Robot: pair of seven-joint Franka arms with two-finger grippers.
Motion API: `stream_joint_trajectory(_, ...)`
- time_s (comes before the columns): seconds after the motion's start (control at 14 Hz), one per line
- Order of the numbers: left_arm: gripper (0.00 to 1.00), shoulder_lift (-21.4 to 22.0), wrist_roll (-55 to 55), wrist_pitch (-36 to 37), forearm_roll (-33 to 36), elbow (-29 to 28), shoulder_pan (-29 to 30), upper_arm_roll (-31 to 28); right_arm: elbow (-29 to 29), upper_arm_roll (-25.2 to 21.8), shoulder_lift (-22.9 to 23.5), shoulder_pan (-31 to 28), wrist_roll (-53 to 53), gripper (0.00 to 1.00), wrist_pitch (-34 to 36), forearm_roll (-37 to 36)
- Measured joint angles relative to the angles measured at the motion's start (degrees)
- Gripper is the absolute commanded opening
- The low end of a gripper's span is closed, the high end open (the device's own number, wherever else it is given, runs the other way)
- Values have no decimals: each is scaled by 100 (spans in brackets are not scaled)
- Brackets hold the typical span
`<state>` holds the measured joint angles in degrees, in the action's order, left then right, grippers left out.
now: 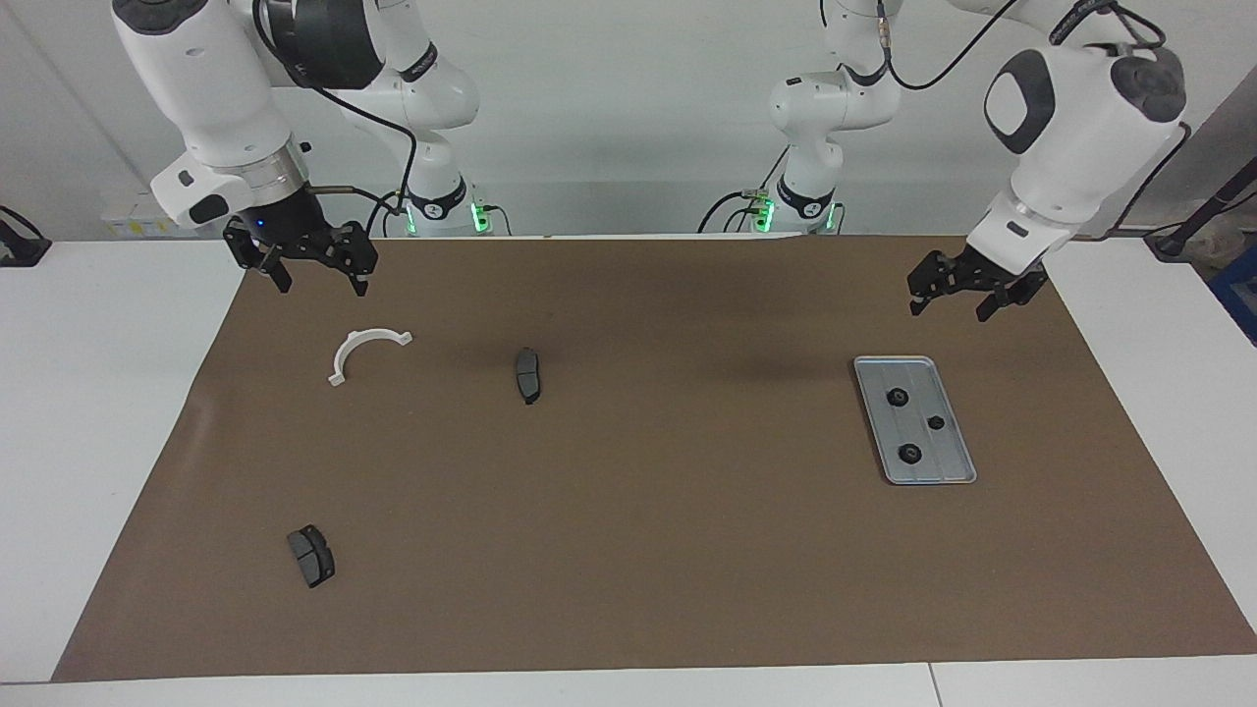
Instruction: Pick bearing gear from pile to tray
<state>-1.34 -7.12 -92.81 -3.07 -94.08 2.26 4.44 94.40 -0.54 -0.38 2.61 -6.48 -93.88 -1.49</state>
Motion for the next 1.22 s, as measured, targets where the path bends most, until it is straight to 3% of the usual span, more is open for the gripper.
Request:
stream_joint_trajectory(0.21,100,-5,116,425,11,405,-86,4,0,0,0,0,0,100,0,0)
stream_joint_trajectory(0.86,100,-47,681,478,12,419,-671,47,1,0,0,0,0,100,0,0)
stream_joint_trajectory(1.22,100,-47,694,463,28,419,-697,-33,1,1,0,0,0,100,0,0)
